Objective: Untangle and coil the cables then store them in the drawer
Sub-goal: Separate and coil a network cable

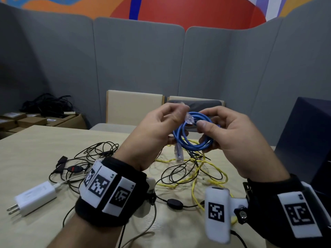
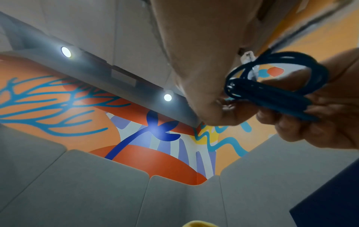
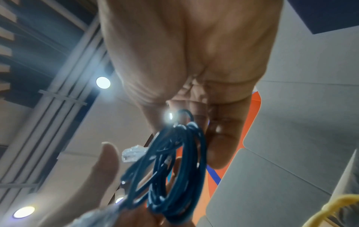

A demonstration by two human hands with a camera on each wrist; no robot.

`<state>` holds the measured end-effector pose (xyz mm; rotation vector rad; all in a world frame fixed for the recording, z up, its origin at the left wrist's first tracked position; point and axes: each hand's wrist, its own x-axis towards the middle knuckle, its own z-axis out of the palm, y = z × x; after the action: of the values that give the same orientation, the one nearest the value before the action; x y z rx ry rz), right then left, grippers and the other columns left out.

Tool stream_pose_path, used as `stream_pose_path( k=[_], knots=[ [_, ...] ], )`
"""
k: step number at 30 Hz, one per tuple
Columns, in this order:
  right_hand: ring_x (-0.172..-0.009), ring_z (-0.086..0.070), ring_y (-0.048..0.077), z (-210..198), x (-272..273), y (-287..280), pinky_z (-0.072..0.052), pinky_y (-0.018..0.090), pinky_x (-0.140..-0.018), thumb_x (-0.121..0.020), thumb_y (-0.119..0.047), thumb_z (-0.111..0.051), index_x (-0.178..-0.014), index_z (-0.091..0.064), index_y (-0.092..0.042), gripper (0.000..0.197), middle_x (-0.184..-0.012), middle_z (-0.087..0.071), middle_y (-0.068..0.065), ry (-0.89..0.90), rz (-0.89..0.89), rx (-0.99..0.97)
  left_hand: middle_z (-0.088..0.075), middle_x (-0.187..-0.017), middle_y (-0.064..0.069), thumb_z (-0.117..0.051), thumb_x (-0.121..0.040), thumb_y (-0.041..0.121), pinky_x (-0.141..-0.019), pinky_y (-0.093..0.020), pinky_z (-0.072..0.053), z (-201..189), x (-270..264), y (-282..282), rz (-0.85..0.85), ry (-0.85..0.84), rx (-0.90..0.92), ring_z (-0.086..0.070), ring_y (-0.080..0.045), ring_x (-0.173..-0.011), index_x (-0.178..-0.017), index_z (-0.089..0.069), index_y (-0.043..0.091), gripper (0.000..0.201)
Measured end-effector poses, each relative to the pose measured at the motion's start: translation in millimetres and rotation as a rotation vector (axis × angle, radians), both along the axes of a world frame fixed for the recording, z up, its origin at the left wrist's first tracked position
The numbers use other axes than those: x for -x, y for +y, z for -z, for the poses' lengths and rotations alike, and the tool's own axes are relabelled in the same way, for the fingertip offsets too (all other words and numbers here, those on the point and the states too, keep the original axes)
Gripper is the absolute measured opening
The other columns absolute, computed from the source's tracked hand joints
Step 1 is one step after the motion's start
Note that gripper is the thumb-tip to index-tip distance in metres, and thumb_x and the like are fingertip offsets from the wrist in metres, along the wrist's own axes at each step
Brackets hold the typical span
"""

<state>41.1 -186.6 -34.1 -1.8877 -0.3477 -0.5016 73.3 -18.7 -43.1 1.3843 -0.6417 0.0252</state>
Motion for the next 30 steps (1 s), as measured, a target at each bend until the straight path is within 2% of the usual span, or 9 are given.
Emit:
stream_pose_path(
  k=[2, 4, 8, 13, 16, 18, 22, 27, 30],
  knots=[
    [-0.066, -0.068, 0.017, -1, 1, -1, -0.058, 0.033, -0.057, -0.091, -0.018, -0.064, -0.099, -0.067, -0.024, 0.010, -0.082, -0.066, 0.002, 0.000, 0.005, 0.021, -0.069, -0.092, -0.001, -0.070, -0.080, 0.033, -0.074, -0.030, -0.053, 0, -1, 4, 0.024, -0.021, -0.018, -0.064, -0.014, -0.078, -0.110, -0.063, 0.017, 0.035],
    [-0.067, -0.068, 0.014, -3, 4, -4, -0.057, 0.031, -0.059, -0.092, -0.019, -0.062, -0.100, -0.068, -0.023, 0.011, -0.081, -0.067, 0.000, 0.009, -0.008, 0.006, -0.068, -0.092, -0.004, -0.072, -0.079, 0.026, -0.073, -0.027, -0.053, -1, 0, 5, 0.038, -0.041, 0.005, -0.063, -0.014, -0.076, -0.111, -0.063, 0.013, 0.035],
    [-0.073, -0.070, 0.016, -11, 16, -11, -0.057, 0.029, -0.063, -0.093, -0.017, -0.059, -0.101, -0.070, -0.022, 0.014, -0.084, -0.070, 0.004, 0.013, -0.040, 0.006, -0.068, -0.093, -0.004, -0.063, -0.077, 0.025, -0.072, -0.024, -0.051, -4, 7, 4, 0.065, -0.089, 0.022, -0.062, -0.013, -0.074, -0.109, -0.062, 0.013, 0.035],
    [-0.074, -0.068, 0.020, -13, 38, -14, -0.057, 0.030, -0.059, -0.092, -0.015, -0.060, -0.099, -0.070, -0.020, 0.013, -0.082, -0.072, 0.004, 0.026, -0.055, -0.029, -0.070, -0.088, 0.000, -0.064, -0.076, 0.026, -0.070, -0.022, -0.052, -2, 21, 0, 0.075, -0.154, 0.037, -0.063, -0.009, -0.072, -0.109, -0.063, 0.017, 0.034],
    [-0.080, -0.071, 0.024, -6, 49, -14, -0.058, 0.035, -0.061, -0.091, -0.013, -0.061, -0.096, -0.063, -0.017, 0.007, -0.085, -0.073, 0.010, 0.029, -0.023, -0.055, -0.072, -0.086, 0.000, -0.068, -0.072, 0.014, -0.068, -0.021, -0.052, 9, 35, 0, 0.094, -0.181, 0.100, -0.065, -0.009, -0.076, -0.110, -0.062, 0.016, 0.039],
    [-0.073, -0.069, 0.021, 2, 59, -11, -0.055, 0.031, -0.060, -0.091, -0.014, -0.059, -0.093, -0.056, -0.013, 0.004, -0.077, -0.072, 0.007, 0.054, -0.069, -0.136, -0.073, -0.089, 0.002, -0.068, -0.069, 0.006, -0.069, -0.019, -0.053, 19, 46, -4, 0.094, -0.206, 0.119, -0.068, -0.008, -0.081, -0.106, -0.062, 0.014, 0.039],
    [-0.063, -0.062, 0.015, 10, 81, -5, -0.052, 0.027, -0.061, -0.080, -0.023, -0.055, -0.092, -0.047, -0.011, 0.019, -0.068, -0.063, 0.004, 0.124, -0.249, -0.445, -0.075, -0.093, 0.003, -0.070, -0.070, 0.003, -0.073, -0.019, -0.054, 32, 61, -16, 0.095, -0.235, 0.169, -0.070, -0.010, -0.087, -0.100, -0.069, 0.013, 0.031],
    [-0.069, -0.061, 0.016, 6, 99, -4, -0.049, 0.032, -0.067, -0.085, -0.028, -0.052, -0.093, -0.048, -0.012, 0.019, -0.071, -0.066, 0.004, 0.155, -0.216, -0.396, -0.071, -0.074, 0.007, -0.064, -0.080, 0.012, -0.060, -0.016, -0.049, 16, 84, -18, -0.012, -0.302, 0.128, -0.060, -0.001, -0.062, -0.098, -0.066, 0.012, 0.018],
    [-0.077, -0.064, 0.017, 4, 106, -2, -0.052, 0.042, -0.074, -0.098, -0.024, -0.049, -0.094, -0.052, -0.015, 0.010, -0.078, -0.068, 0.002, 0.155, -0.110, -0.265, -0.068, -0.076, -0.001, -0.061, -0.091, 0.008, -0.057, -0.017, -0.047, 12, 90, -19, -0.149, -0.367, 0.017, -0.060, -0.002, -0.060, -0.101, -0.062, 0.012, 0.011]
  ],
)
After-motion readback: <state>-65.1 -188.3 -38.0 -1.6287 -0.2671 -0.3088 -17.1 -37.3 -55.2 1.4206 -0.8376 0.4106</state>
